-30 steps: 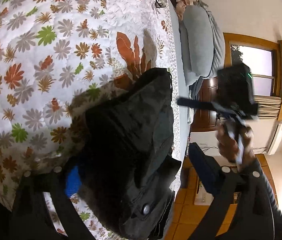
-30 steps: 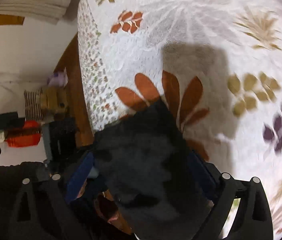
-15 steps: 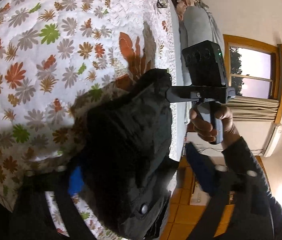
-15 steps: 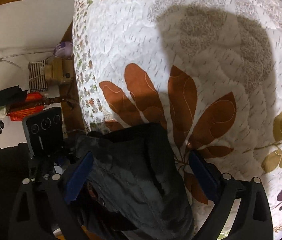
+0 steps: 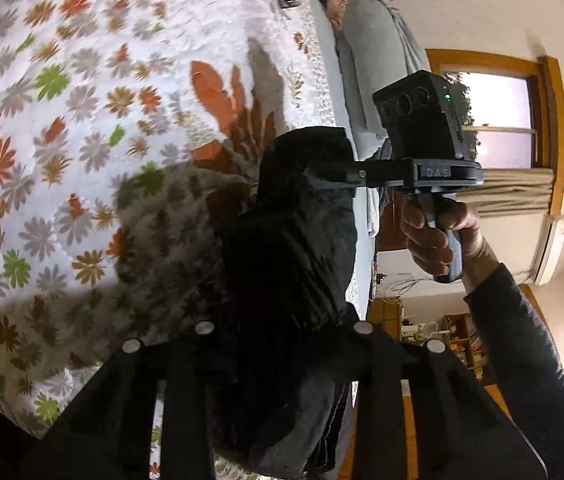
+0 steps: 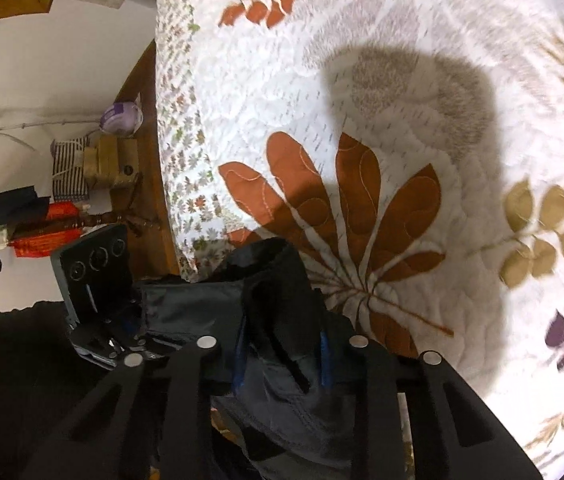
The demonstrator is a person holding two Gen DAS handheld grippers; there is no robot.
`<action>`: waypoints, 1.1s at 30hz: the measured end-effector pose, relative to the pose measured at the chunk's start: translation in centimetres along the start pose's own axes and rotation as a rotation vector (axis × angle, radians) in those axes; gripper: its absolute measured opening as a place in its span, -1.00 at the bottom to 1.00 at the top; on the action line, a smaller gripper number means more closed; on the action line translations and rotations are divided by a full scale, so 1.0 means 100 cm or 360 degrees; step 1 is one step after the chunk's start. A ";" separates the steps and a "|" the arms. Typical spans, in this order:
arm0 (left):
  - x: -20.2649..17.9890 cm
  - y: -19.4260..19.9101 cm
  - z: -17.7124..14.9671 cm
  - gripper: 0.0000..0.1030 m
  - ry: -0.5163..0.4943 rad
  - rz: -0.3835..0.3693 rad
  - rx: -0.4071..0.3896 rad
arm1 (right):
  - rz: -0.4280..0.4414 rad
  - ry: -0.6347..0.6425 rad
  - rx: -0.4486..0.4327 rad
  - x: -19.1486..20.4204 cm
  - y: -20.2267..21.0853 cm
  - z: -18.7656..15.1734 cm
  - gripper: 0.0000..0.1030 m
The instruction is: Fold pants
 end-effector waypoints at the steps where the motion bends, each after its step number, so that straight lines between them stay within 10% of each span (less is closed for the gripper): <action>1: -0.003 0.001 0.001 -0.45 -0.0016 -0.0001 -0.0005 | -0.0013 -0.0009 -0.0029 0.003 0.004 -0.005 -0.47; 33: -0.201 -0.002 -0.085 -0.52 -0.0665 0.0356 0.0052 | -0.0260 -0.0227 -0.0726 0.104 0.092 -0.235 -0.56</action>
Point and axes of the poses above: each gripper's, at about its wrist camera, not at the fingertips, and y roughly against the way its jaws point, x to its left, z to its top, the point moved 6 cm from there along -y, roughly the way its jaws point, and after that the axes turned 15 degrees about x, right-handed, at the moved point
